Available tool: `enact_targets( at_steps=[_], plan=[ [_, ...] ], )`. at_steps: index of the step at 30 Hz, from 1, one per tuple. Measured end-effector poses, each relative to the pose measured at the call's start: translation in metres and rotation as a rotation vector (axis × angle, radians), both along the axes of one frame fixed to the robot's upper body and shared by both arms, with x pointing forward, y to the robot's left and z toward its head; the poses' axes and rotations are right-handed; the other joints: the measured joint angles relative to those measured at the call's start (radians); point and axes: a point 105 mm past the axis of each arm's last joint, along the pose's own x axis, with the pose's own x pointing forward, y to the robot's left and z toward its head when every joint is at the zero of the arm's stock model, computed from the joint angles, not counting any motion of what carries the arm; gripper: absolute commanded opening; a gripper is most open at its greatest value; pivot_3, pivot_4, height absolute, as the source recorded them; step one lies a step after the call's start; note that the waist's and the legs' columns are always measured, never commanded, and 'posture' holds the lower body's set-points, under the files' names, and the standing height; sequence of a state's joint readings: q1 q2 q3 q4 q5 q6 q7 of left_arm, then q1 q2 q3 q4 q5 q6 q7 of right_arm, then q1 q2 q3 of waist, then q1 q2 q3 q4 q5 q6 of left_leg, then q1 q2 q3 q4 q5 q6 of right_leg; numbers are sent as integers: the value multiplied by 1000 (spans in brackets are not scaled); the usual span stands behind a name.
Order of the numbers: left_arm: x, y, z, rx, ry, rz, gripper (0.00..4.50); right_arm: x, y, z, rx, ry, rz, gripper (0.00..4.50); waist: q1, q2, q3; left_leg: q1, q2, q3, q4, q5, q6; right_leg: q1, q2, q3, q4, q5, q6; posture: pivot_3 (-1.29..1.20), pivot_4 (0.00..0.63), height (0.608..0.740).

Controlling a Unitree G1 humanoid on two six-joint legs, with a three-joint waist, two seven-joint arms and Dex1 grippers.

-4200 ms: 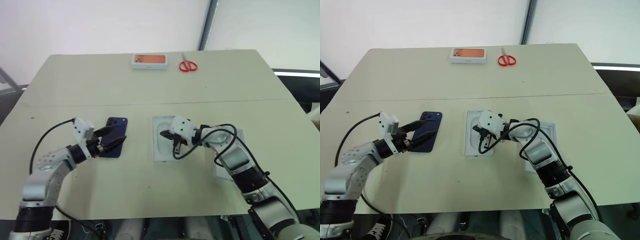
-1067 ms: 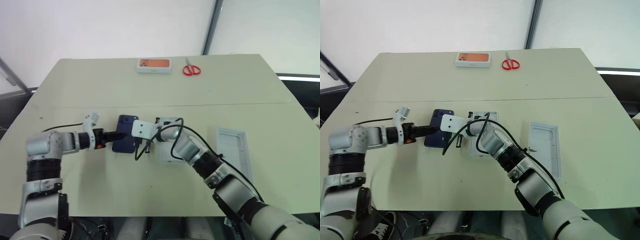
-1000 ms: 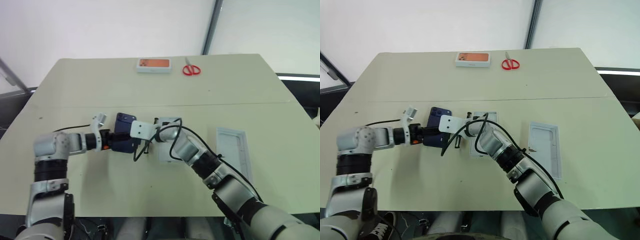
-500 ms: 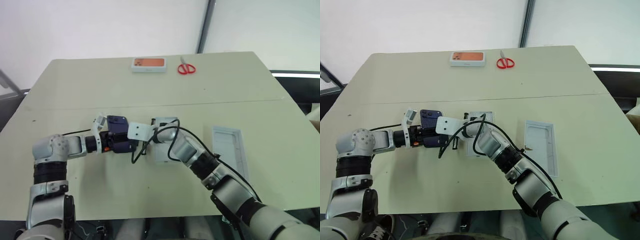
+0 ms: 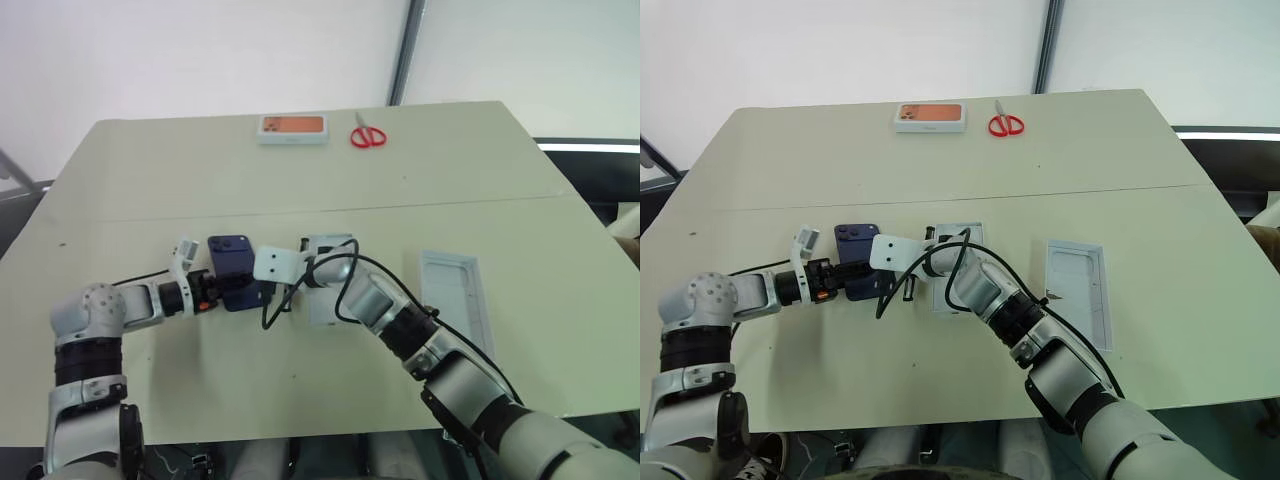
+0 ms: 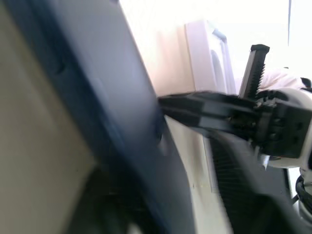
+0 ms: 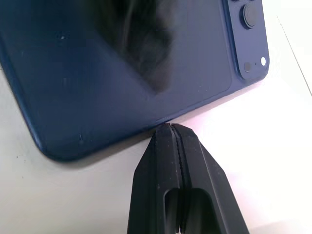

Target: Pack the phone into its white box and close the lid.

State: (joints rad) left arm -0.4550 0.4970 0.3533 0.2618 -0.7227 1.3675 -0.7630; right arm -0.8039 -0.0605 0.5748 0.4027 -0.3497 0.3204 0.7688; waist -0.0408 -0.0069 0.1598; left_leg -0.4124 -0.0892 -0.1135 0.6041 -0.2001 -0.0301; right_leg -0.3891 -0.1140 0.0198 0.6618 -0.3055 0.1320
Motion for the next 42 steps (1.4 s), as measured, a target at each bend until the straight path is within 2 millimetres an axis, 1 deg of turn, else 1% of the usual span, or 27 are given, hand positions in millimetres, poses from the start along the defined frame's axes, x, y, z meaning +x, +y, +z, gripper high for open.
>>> enact_targets(
  at_steps=[1,2,12,14,16,17,18,20,21,22,23,24,25,26,27,30,31,32,34,35,37,39,42],
  plan=[
    [-2,-1,2,-39,-1,-3,208,0,-1,0,-1,-1,-1,0,0,0,0,0,0,0,0,0,0,0,0,0,0,0,0,0,150,740],
    [-1,-2,5,-52,-15,-8,93,1,-1,0,-2,-1,-2,0,1,-1,0,0,0,0,0,0,0,0,0,0,0,0,0,0,150,740],
    [-1,0,4,-56,-1,5,93,-1,0,1,11,12,2,0,-1,-1,0,0,0,0,-1,0,-1,0,0,0,0,0,0,0,150,740],
    [-2,1,5,-61,-25,17,93,-3,-4,3,84,101,-10,0,-1,-2,1,0,0,0,-1,0,-1,0,0,0,-1,0,0,0,150,740],
    [-2,7,9,-84,-57,49,0,-9,-9,13,207,224,-18,530,-2,-5,2,-2,1,0,-2,1,-1,-2,0,0,-1,0,0,0,150,740],
    [-1,9,12,-97,-73,60,0,-11,-10,22,261,266,-6,805,-2,-5,3,-4,1,0,-2,1,-2,-3,0,0,-1,0,0,0,150,740],
    [-1,9,16,-104,-90,60,0,-15,-9,32,303,286,17,1427,-2,-5,3,-6,1,0,-1,1,-2,-5,0,0,0,0,0,0,150,740],
    [-1,9,19,-110,-109,56,0,-20,-9,45,351,302,48,2301,-2,-5,3,-6,1,0,-2,1,-2,-6,0,0,0,0,0,0,150,740],
    [-1,8,21,-116,-117,51,0,-21,-13,50,374,313,54,2916,-1,-5,3,-6,1,0,-2,1,-2,-6,0,0,0,0,0,0,150,740],
    [-1,7,22,-117,-121,48,0,-22,-17,51,384,322,52,3340,0,-5,3,-6,0,0,-2,1,-2,-6,0,0,0,0,0,0,150,740],
    [-2,7,23,-118,-120,43,0,-22,-24,51,393,335,38,3865,2,-5,3,-6,0,0,-1,1,-2,-6,0,0,-1,0,0,0,150,740],
    [-5,5,24,-137,-109,25,0,-22,-35,51,405,360,16,4404,5,-5,3,-7,0,0,-1,1,-2,-6,0,0,-1,0,0,0,150,740],
    [-6,4,25,-150,-104,14,0,-23,-43,51,409,373,8,4404,6,-5,3,-8,0,0,-1,1,-2,-7,-1,0,-1,0,0,0,150,740],
    [-8,0,27,-169,-98,-5,0,-27,-54,53,401,368,16,4404,8,-5,3,-10,0,-1,0,1,-2,-7,-1,-1,0,0,0,0,150,740],
    [-10,-2,30,-188,-92,-23,0,-33,-61,56,389,354,37,4404,9,-5,3,-12,0,-1,2,1,-1,-8,0,-1,0,0,0,0,150,740],
    [-16,-10,35,-225,-86,-70,0,-46,-77,59,352,310,79,4404,2,-5,3,-14,1,-1,2,1,-1,-7,0,-1,1,0,0,0,150,740],
    [-21,-17,41,-229,-102,-110,0,-58,-89,52,305,301,95,4404,2,-5,3,-14,1,-1,2,1,-1,-7,0,-1,0,0,0,0,150,740],
    [-25,-19,43,-233,-108,-128,0,-64,-98,42,269,320,93,4404,4,-6,3,-14,1,-1,2,0,0,-7,0,-1,-1,0,0,0,150,740],
    [-30,-18,40,-223,-98,-136,0,-73,-113,24,220,369,66,4404,2,-6,3,-14,0,1,3,0,0,-7,-1,-1,0,0,0,0,150,740],
    [-32,-18,38,-215,-94,-138,0,-77,-115,18,204,380,67,4404,-3,-6,4,-14,1,1,3,0,0,-7,-1,0,0,0,0,0,150,740],
    [-36,-19,35,-199,-84,-152,0,-81,-114,15,180,367,87,4404,-4,-6,4,-14,2,1,3,0,0,-7,-2,0,0,0,0,0,150,740],
    [-39,-20,34,-188,-84,-166,0,-80,-112,15,148,316,97,4404,1,-7,4,-14,1,1,3,0,0,-7,-2,-1,0,0,0,0,150,740],
    [-38,-15,35,-179,-110,-165,0,-73,-113,5,119,287,49,4404,7,-9,5,-14,1,1,4,0,0,-7,-3,-1,-1,0,0,0,150,740]
  ],
)
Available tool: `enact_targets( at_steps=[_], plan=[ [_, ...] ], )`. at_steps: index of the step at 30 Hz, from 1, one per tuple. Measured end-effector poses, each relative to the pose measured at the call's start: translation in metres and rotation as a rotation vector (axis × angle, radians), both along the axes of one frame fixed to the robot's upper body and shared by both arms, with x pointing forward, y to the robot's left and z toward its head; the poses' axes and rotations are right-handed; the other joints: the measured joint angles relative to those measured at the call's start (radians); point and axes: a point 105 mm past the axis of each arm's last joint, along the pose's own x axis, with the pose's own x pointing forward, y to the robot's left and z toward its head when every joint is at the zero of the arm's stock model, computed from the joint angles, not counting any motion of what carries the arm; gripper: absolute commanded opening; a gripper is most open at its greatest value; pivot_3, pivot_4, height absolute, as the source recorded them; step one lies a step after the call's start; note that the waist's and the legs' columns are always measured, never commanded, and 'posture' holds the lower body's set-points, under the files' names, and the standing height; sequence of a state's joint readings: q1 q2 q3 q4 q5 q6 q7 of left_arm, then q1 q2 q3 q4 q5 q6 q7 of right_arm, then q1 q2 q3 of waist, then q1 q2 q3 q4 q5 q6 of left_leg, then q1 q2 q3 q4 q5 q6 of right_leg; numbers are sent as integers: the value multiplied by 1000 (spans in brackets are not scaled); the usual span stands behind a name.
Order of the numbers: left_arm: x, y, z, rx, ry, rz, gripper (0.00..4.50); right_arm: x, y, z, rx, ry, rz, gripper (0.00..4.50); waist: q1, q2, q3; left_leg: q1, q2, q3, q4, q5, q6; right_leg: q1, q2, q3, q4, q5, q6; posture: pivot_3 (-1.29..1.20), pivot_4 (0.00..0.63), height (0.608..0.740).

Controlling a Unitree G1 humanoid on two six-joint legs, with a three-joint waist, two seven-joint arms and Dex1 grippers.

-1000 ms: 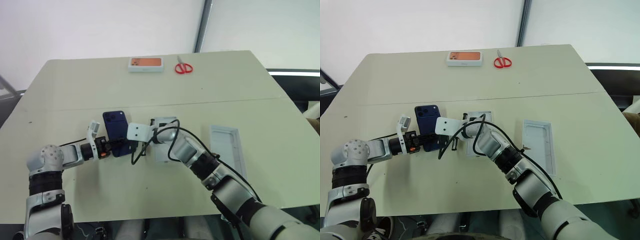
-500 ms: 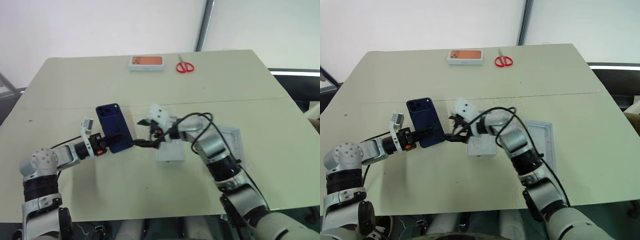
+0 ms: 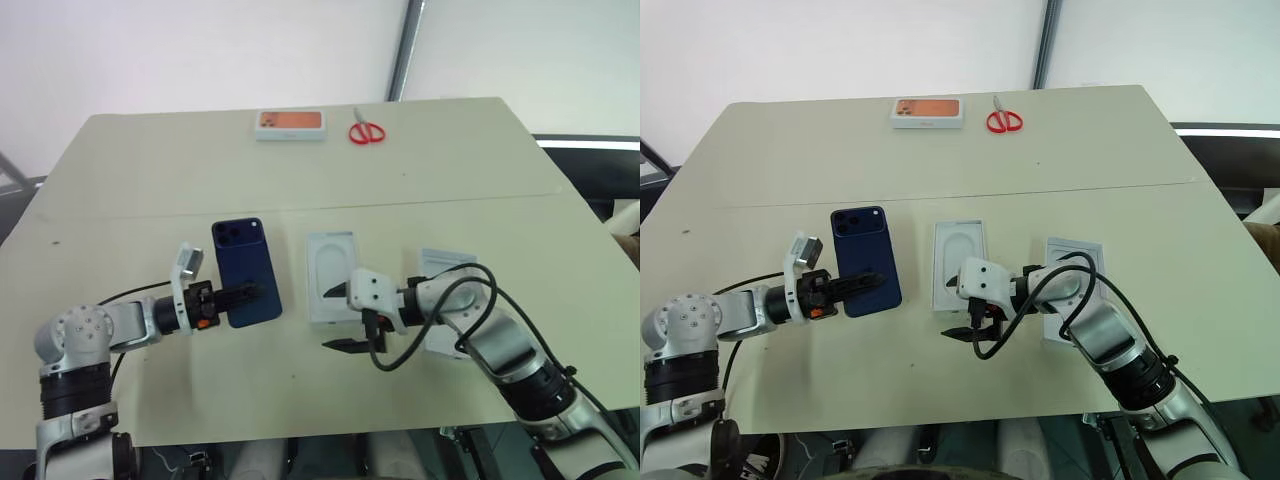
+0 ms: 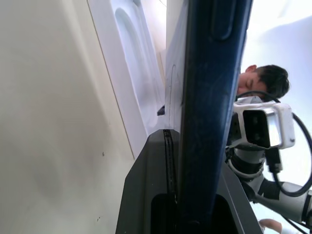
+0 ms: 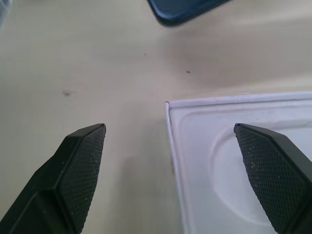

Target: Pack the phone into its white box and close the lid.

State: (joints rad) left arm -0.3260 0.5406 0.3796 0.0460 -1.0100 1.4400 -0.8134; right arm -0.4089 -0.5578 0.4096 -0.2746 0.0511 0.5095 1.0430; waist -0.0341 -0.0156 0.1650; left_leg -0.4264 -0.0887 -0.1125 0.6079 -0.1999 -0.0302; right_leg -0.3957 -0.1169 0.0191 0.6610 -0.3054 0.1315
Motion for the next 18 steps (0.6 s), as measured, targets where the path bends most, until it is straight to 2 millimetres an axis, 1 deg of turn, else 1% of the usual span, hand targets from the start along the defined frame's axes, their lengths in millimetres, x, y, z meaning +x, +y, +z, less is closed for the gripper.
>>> enact_targets(
  at_steps=[2,5,8,9,10,11,15,17,18],
  plan=[
    [2,1,-1,-1,-16,3,0,3,-2,-5,-25,-15,-15,4404,13,0,0,0,0,0,1,0,0,0,0,0,0,0,0,0,150,740],
    [4,3,-6,-2,-16,12,0,5,-6,-7,-47,-28,-19,4404,21,0,0,0,0,0,2,0,1,0,-1,-1,-1,0,0,0,150,740],
    [5,4,-9,-7,-15,21,0,5,-10,-8,-61,-29,-11,3579,24,0,0,0,0,-2,3,-1,1,0,-1,-3,-2,0,0,0,150,740],
    [6,5,-9,-6,-18,22,0,4,-10,-8,-64,-26,-8,3182,23,0,0,0,0,-2,3,-1,1,0,-1,-3,-2,0,0,0,150,740],
    [6,5,-9,-6,-23,24,0,4,-11,-8,-67,-28,-7,2601,23,0,0,0,0,-2,3,-1,1,0,-1,-3,-2,0,0,0,150,740],
    [6,4,-9,-4,-27,24,0,4,-12,-8,-69,-31,-5,2134,23,0,0,0,0,-2,3,-1,1,0,-1,-3,-2,0,0,0,150,740],
    [4,-1,-13,3,-15,9,0,7,-13,-8,-76,-41,-11,2134,22,-1,1,0,0,-2,3,-1,1,2,-1,-3,-2,0,0,0,150,740],
    [3,-2,-14,9,-18,5,0,7,-13,-8,-76,-41,-10,1693,22,-1,1,0,0,-2,3,-1,1,3,-1,-3,-2,0,0,0,150,740],
    [3,-2,-14,14,-21,4,0,7,-13,-8,-77,-44,-8,1387,22,-1,1,0,0,-2,3,-1,1,3,-1,-3,-2,0,0,0,150,740]
  ],
)
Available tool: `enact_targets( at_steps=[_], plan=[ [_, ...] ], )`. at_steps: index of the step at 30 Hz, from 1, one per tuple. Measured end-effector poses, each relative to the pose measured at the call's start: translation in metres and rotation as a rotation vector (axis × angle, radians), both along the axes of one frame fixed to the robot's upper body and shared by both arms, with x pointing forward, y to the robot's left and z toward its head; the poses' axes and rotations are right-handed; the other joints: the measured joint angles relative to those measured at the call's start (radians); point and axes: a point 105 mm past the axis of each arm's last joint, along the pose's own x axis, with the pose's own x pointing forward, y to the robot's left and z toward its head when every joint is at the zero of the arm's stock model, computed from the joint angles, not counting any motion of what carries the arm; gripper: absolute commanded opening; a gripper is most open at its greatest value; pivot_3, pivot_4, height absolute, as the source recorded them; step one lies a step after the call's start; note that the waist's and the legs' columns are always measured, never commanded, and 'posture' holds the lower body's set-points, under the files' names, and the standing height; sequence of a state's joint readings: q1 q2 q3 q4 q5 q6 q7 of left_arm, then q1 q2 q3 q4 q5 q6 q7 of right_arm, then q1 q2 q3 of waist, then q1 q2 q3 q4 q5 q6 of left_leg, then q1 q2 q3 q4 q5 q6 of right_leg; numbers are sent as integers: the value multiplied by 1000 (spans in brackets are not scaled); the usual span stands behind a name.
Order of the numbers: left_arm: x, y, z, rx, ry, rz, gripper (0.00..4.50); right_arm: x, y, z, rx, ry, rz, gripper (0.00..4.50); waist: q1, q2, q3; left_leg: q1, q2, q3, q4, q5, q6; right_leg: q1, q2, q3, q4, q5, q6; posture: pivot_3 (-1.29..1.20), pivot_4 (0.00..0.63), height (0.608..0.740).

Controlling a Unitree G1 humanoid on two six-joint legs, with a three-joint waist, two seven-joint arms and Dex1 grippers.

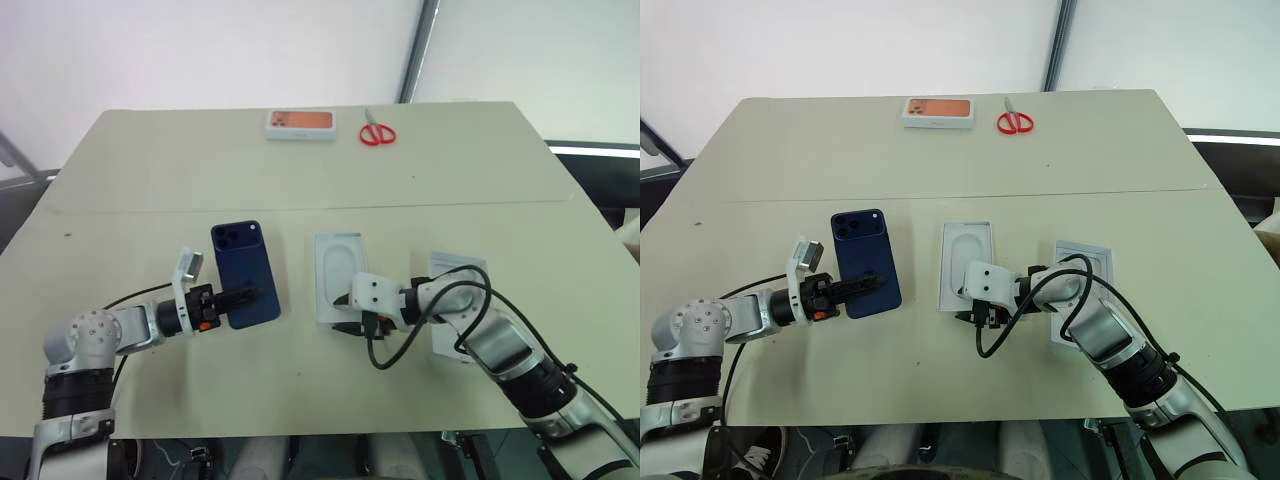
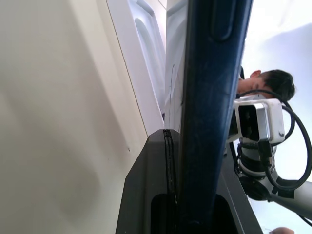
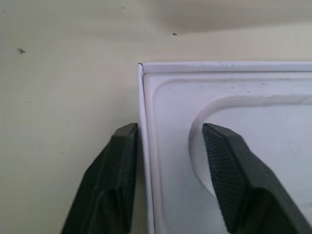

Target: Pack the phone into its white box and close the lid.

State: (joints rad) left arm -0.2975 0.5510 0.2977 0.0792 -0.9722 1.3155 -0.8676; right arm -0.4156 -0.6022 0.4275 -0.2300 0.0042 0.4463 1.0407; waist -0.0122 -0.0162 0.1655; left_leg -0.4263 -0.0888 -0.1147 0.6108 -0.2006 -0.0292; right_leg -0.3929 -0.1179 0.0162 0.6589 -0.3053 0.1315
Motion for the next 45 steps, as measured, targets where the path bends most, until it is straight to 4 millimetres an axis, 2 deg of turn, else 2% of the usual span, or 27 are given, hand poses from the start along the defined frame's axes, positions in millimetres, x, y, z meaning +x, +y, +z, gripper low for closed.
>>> enact_targets(
  at_steps=[2,10,19,25,29,32,34,35,36,37,40,45],
  plan=[
    [0,0,0,4,0,1,0,0,0,1,-1,-12,8,557,0,0,0,0,0,0,0,0,0,0,0,0,0,0,0,0,150,740],
    [-1,-5,3,17,-5,-5,0,-1,2,1,4,-24,7,557,-1,0,0,1,0,0,0,0,0,0,0,0,0,0,0,0,150,740],
    [-1,-7,10,3,-1,-3,0,-3,13,-1,30,-27,-21,557,-7,-1,-1,1,1,0,0,0,0,1,1,0,0,0,0,0,150,740],
    [-2,-8,13,-7,8,-9,0,-27,16,-2,26,81,40,557,-3,-1,-1,1,1,0,0,0,1,1,1,0,-1,0,0,0,150,740],
    [-2,-7,15,-10,7,-10,0,-30,15,-2,16,87,55,557,-1,-1,-1,1,1,0,0,0,1,1,1,-1,-1,0,0,0,150,740],
    [-1,-7,15,-4,4,-7,0,-29,19,-2,37,99,50,1468,-3,-1,-1,1,1,0,0,0,1,1,1,0,-1,0,0,0,150,740],
    [0,-8,15,-2,5,-5,0,-28,22,-1,53,110,47,2504,-2,-1,-1,1,1,0,0,0,1,1,1,0,-1,0,0,0,150,740],
    [0,-8,15,-2,6,-4,0,-28,24,-2,58,117,49,2863,-2,-1,-1,1,1,0,0,0,1,0,1,0,-1,0,0,0,150,740],
    [0,-7,15,-1,6,-4,0,-29,25,-2,59,118,52,3523,-1,-1,-1,1,1,0,0,0,1,0,1,0,-1,0,0,0,150,740],
    [0,-7,15,-1,6,-4,0,-29,26,-2,58,118,55,3986,-1,-1,-1,1,0,0,0,0,1,0,0,0,-1,0,0,0,150,740],
    [0,-7,15,-1,6,-4,0,-30,26,-5,56,146,48,3986,-1,-1,0,1,0,0,0,0,1,0,0,-1,-1,0,0,0,150,740],
    [1,-7,15,-1,5,-1,0,-27,28,3,77,182,36,3986,-1,-1,0,1,0,0,0,0,1,0,0,-1,-1,0,0,0,150,740]
  ],
)
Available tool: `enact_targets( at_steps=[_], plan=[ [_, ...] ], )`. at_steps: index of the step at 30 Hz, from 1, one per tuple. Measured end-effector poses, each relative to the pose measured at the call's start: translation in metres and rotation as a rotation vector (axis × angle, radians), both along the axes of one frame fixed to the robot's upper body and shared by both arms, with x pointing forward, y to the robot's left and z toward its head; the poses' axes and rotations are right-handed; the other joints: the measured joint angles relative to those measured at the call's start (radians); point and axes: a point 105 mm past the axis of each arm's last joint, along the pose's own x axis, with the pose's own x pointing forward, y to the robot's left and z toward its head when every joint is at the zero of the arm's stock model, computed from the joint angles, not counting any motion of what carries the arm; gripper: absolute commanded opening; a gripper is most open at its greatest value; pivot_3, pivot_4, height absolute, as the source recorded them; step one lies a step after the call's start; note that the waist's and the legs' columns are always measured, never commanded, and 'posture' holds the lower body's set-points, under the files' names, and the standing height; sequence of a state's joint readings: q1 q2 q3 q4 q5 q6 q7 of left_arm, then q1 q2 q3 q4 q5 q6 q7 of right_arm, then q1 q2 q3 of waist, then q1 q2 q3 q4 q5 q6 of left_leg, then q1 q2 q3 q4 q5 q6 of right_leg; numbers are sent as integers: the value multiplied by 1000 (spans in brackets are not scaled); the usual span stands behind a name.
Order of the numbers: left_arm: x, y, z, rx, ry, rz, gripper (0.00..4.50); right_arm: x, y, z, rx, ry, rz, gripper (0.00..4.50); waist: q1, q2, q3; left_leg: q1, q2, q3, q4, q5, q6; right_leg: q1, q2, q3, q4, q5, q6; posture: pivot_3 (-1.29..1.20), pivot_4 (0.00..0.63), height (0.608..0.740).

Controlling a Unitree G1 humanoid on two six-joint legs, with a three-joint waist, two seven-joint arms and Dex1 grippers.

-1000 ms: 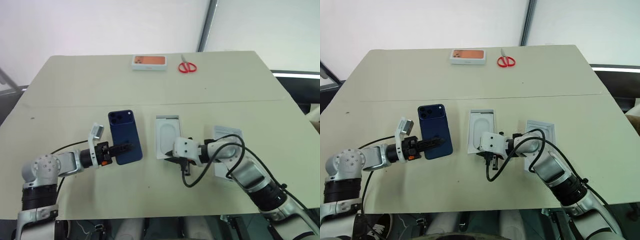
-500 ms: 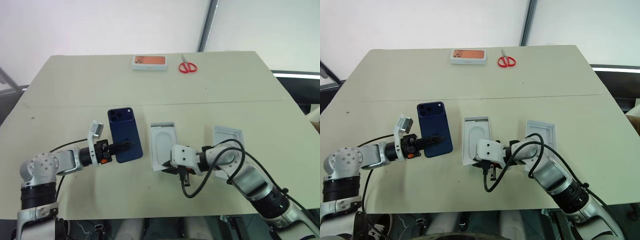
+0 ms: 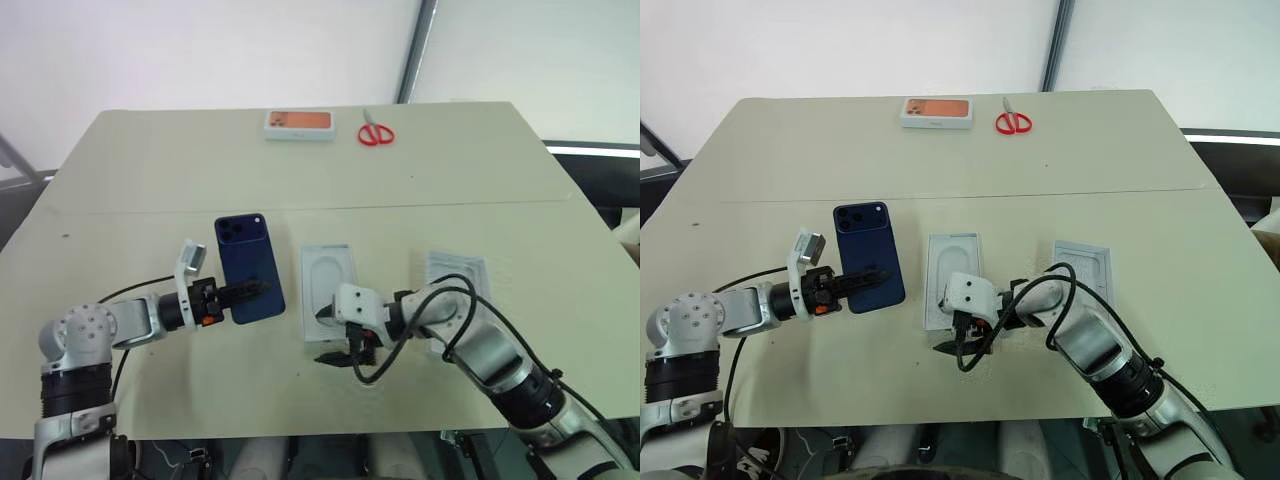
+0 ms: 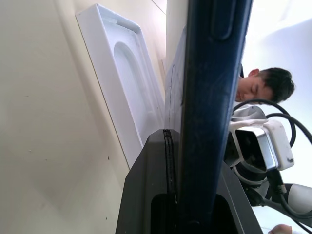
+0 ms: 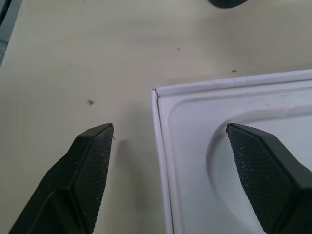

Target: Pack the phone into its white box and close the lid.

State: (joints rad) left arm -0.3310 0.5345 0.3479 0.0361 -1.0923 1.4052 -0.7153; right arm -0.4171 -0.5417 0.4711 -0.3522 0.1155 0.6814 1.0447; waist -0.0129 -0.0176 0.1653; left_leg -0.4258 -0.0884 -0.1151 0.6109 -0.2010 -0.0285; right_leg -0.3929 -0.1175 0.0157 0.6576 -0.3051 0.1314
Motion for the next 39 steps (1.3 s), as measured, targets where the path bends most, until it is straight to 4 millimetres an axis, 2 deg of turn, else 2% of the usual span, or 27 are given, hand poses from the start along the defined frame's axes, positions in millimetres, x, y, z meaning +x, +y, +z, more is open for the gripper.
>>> enact_targets(
  at_steps=[4,7,10,13,16,19,22,25,36,39],
  plan=[
    [1,0,2,-1,-6,-2,0,4,0,9,12,-16,-3,3986,0,0,0,0,0,0,0,0,0,0,0,0,0,0,0,0,150,740],
    [2,-1,4,-1,-12,-4,0,10,-10,14,-12,-39,-23,3986,1,-1,0,0,0,0,0,0,0,0,0,0,0,0,0,0,150,740],
    [2,-1,3,-1,-11,-4,0,14,-12,21,9,-40,-32,3986,1,-1,1,0,0,0,0,0,0,1,0,0,0,0,0,0,150,740],
    [2,-1,4,-1,-13,-4,0,23,-11,32,66,-27,-66,3130,-3,-1,1,0,0,0,0,0,0,1,0,0,0,0,0,0,150,740],
    [2,-1,4,-1,-15,-4,0,38,-8,34,87,-56,-120,1564,-2,-1,1,0,0,0,0,0,0,1,0,0,0,0,0,0,150,740],
    [2,-1,4,0,-15,-3,0,54,-13,18,24,-114,-185,58,0,-1,1,0,-1,0,0,0,0,-1,0,0,0,0,0,0,150,740],
    [3,-2,4,1,-13,-2,0,53,-8,5,-18,-143,-168,58,-1,-1,1,0,-1,0,0,0,0,-1,0,0,0,0,0,0,150,740],
    [3,-2,3,1,-13,-2,0,50,-2,1,-50,-203,-119,58,-3,-1,1,0,-1,0,0,0,0,-1,1,0,0,0,0,0,150,740],
    [0,-7,3,0,-16,-17,0,49,-4,3,-93,-251,-87,58,-1,-1,1,0,-1,0,1,0,0,0,1,0,0,0,0,0,150,740],
    [-3,-10,1,3,-11,-25,0,51,-6,6,-52,-177,-137,58,-1,-1,1,0,-1,0,1,0,0,1,1,0,0,0,0,0,150,740]
  ],
)
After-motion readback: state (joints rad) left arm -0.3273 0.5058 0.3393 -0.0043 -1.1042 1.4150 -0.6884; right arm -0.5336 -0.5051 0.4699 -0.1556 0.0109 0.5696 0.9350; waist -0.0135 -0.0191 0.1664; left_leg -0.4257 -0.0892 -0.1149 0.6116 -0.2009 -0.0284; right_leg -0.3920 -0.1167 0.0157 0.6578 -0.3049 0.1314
